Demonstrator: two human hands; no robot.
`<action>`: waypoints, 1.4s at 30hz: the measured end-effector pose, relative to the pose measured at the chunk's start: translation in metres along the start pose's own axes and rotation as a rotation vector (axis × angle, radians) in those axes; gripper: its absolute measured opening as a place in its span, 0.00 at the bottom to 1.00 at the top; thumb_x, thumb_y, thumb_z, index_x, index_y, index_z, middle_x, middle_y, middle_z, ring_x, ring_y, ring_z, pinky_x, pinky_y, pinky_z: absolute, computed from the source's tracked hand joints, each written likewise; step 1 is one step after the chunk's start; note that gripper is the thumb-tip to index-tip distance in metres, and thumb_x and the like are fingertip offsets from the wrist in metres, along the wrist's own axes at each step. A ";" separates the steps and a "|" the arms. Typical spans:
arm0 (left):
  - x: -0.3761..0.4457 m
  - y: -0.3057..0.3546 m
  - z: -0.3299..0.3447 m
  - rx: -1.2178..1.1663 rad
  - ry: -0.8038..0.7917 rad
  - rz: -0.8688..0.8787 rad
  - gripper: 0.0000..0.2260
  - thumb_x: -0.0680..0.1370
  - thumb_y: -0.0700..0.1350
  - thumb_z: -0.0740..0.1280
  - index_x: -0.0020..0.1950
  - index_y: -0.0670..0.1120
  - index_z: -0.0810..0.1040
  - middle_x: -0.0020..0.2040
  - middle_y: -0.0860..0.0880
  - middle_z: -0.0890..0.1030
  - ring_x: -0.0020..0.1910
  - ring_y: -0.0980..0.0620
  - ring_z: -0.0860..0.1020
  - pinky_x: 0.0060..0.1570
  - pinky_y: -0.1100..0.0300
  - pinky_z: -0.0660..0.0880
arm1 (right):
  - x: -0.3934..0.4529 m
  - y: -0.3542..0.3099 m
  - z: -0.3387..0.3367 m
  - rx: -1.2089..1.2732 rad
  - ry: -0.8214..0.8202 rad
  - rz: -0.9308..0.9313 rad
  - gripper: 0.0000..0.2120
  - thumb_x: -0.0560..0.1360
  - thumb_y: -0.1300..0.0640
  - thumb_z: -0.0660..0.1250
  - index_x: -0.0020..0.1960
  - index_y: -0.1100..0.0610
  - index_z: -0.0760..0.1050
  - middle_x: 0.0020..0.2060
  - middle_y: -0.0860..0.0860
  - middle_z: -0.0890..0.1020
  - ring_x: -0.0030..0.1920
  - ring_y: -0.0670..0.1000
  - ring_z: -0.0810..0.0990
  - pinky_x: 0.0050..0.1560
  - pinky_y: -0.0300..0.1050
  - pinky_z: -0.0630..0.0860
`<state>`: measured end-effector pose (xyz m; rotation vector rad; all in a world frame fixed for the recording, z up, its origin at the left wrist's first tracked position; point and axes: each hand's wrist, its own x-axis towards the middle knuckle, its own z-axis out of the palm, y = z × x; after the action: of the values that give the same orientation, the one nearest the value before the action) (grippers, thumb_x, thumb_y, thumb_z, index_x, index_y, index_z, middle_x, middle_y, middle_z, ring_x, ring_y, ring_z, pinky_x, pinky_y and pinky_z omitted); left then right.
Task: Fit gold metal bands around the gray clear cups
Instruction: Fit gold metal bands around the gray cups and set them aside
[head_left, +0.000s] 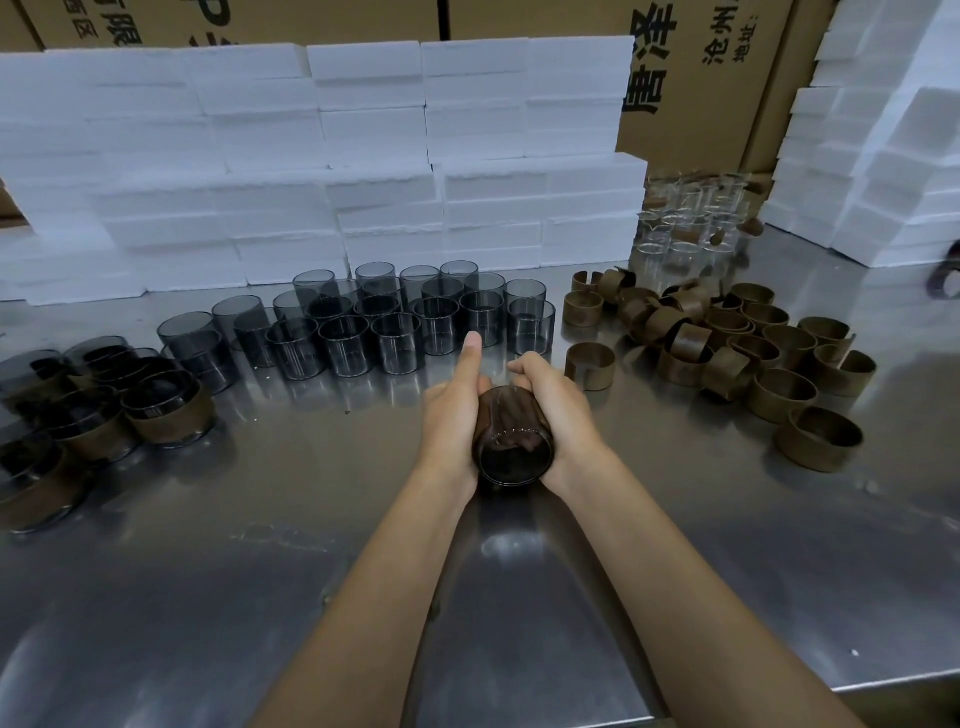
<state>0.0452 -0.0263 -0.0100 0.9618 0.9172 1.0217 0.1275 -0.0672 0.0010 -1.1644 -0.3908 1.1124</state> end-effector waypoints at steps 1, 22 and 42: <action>0.000 0.000 0.000 0.005 -0.001 0.003 0.31 0.79 0.60 0.69 0.19 0.52 0.65 0.22 0.55 0.65 0.19 0.58 0.66 0.22 0.67 0.67 | 0.000 0.000 0.000 -0.007 0.003 -0.005 0.17 0.78 0.59 0.66 0.32 0.54 0.68 0.18 0.44 0.70 0.19 0.43 0.70 0.22 0.34 0.68; 0.010 0.005 -0.012 0.237 0.032 0.540 0.28 0.82 0.63 0.59 0.29 0.50 0.80 0.31 0.48 0.82 0.33 0.55 0.81 0.43 0.71 0.74 | 0.004 0.001 -0.013 -0.001 -0.287 0.119 0.24 0.80 0.41 0.61 0.54 0.63 0.80 0.42 0.61 0.85 0.40 0.59 0.86 0.42 0.56 0.84; -0.006 -0.010 -0.008 0.922 -0.338 0.760 0.23 0.73 0.47 0.78 0.61 0.49 0.70 0.57 0.54 0.79 0.55 0.56 0.77 0.54 0.56 0.75 | 0.022 -0.019 -0.041 0.029 0.006 -0.061 0.21 0.80 0.42 0.62 0.61 0.59 0.72 0.38 0.59 0.86 0.36 0.59 0.86 0.34 0.52 0.82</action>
<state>0.0391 -0.0323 -0.0209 2.3052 0.7271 0.9835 0.1773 -0.0692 -0.0050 -1.1229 -0.4015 1.0580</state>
